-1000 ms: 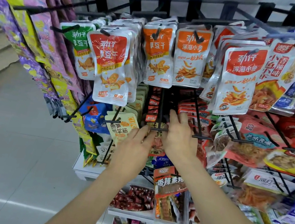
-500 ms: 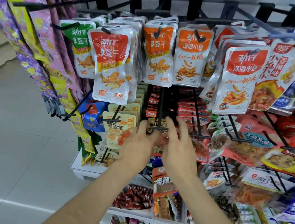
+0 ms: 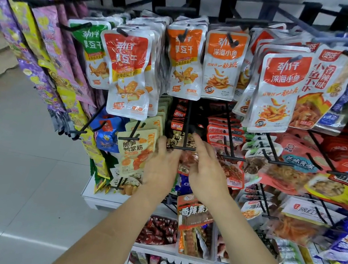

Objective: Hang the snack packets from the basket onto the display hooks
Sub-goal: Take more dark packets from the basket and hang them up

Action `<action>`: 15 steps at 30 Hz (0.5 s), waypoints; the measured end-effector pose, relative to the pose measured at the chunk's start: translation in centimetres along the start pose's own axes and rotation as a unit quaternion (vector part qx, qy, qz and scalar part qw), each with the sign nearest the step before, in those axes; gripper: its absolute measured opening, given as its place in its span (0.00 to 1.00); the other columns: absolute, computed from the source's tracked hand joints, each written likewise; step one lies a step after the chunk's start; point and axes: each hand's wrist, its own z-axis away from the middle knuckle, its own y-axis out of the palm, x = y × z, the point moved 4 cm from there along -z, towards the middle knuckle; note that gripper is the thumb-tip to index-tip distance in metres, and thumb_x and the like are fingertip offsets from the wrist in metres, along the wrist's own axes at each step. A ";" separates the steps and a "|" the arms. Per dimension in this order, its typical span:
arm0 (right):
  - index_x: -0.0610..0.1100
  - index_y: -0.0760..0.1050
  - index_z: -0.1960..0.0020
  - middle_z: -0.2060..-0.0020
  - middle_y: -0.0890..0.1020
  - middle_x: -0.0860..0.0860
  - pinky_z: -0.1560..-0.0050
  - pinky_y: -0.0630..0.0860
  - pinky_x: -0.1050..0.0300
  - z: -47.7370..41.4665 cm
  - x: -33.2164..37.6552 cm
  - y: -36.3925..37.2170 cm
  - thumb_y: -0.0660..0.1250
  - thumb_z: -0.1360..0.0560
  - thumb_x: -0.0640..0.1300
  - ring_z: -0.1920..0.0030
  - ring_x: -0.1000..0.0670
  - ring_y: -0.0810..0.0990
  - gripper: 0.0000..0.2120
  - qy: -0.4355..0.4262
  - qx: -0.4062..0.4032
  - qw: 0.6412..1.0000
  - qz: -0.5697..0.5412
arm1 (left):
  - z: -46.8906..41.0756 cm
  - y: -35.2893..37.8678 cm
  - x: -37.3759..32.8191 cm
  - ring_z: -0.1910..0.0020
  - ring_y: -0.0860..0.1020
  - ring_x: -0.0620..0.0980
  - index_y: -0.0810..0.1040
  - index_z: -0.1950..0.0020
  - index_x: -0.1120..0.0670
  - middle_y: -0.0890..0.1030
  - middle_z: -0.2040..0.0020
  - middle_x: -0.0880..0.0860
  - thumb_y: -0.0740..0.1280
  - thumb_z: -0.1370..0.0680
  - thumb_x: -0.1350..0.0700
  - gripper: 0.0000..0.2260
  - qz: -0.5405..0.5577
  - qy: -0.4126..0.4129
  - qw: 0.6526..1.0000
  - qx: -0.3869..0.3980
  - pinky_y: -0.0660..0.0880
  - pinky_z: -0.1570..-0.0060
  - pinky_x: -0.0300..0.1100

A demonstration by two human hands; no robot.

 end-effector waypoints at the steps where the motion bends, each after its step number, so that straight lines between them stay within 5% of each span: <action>1: 0.51 0.53 0.22 0.26 0.62 0.48 0.39 0.72 0.47 0.1 -0.1 -0.2 0.59 0.24 0.32 0.33 0.42 0.70 0.34 0.007 0.008 1.000 -0.014 | 0.5 -0.2 0.0 0.51 0.80 0.58 0.62 0.33 0.47 0.54 0.27 0.59 0.66 0.23 0.60 0.22 -0.001 -0.005 1.000 -0.001 0.74 0.62 0.45; 5: 0.52 0.56 0.22 0.27 0.66 0.48 0.34 0.69 0.47 0.6 -0.6 -0.7 0.59 0.22 0.33 0.30 0.44 0.67 0.32 0.027 0.020 0.998 -0.052 | 1.9 -0.2 0.3 0.66 0.80 0.55 0.59 0.35 0.46 0.63 0.31 0.59 0.69 0.24 0.55 0.23 0.009 0.008 0.999 -0.034 0.67 0.75 0.42; 8: 0.52 0.58 0.23 0.28 0.68 0.48 0.35 0.70 0.48 1.0 -0.7 -0.7 0.59 0.22 0.34 0.31 0.45 0.68 0.31 0.034 0.016 0.997 -0.066 | 2.6 -0.6 0.2 0.75 0.76 0.55 0.68 0.36 0.49 0.72 0.44 0.57 0.75 0.30 0.56 0.26 0.018 0.047 0.997 -0.065 0.66 0.82 0.41; 11: 0.52 0.59 0.23 0.28 0.68 0.48 0.35 0.70 0.48 1.0 -0.5 -0.7 0.58 0.23 0.33 0.32 0.45 0.69 0.31 0.031 0.009 0.996 -0.082 | 2.8 -1.1 -0.2 0.62 0.80 0.57 0.66 0.29 0.51 0.69 0.40 0.55 0.68 0.24 0.55 0.24 0.015 0.059 0.997 -0.054 0.74 0.72 0.48; 15: 0.50 0.61 0.24 0.29 0.68 0.49 0.35 0.70 0.47 1.0 -0.2 -0.8 0.59 0.23 0.32 0.32 0.45 0.69 0.30 0.025 0.000 0.996 -0.082 | 2.6 -2.2 -0.2 0.52 0.79 0.60 0.70 0.32 0.57 0.69 0.34 0.58 0.65 0.22 0.58 0.19 0.122 0.058 0.987 -0.082 0.78 0.61 0.51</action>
